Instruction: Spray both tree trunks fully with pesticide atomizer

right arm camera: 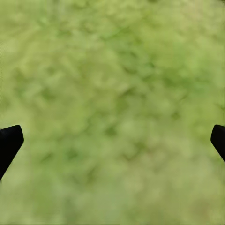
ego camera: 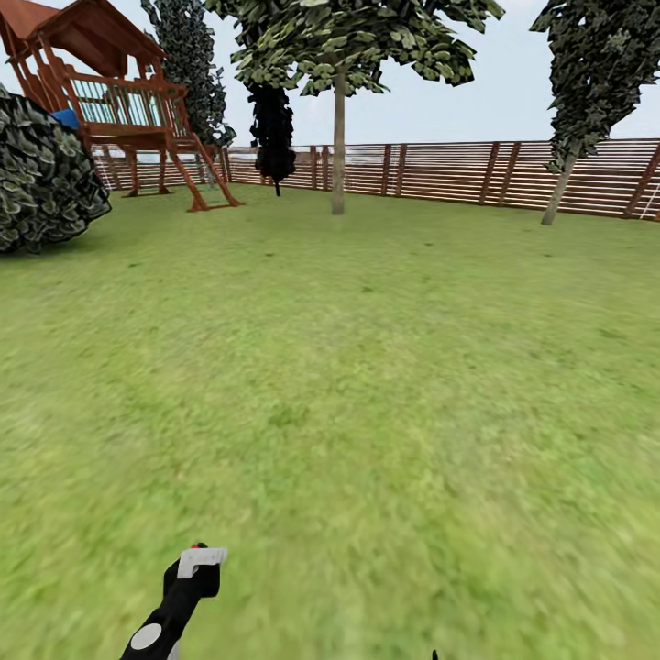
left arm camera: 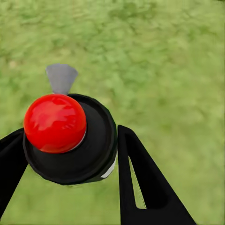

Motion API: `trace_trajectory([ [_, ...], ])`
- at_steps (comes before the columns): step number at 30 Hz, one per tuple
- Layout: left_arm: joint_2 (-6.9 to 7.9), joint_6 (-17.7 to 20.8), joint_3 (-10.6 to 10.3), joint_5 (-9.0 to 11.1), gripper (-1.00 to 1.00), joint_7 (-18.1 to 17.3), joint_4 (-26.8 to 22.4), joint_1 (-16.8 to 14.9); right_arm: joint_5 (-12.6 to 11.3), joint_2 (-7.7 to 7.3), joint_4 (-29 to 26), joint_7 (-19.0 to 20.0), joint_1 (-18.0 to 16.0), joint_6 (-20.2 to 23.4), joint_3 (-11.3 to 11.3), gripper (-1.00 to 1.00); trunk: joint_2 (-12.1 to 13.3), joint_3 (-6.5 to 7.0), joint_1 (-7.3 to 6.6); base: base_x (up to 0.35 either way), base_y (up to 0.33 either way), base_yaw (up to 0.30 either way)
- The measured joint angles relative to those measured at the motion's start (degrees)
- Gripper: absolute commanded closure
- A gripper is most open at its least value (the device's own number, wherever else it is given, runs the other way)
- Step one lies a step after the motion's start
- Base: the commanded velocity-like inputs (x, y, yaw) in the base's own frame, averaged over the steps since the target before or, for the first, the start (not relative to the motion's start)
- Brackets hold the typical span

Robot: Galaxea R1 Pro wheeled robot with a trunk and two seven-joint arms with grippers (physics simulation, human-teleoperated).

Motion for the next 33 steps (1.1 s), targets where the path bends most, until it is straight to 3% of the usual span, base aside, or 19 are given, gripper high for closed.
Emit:
trace_trajectory([
  [33,0.09,0.0,0.0,0.0,1.00,0.0,-0.1,0.0,0.0,-0.02,0.0,0.0,0.0,0.0,0.0,-1.00,0.0,0.00,0.00,0.341,0.000,0.000],
])
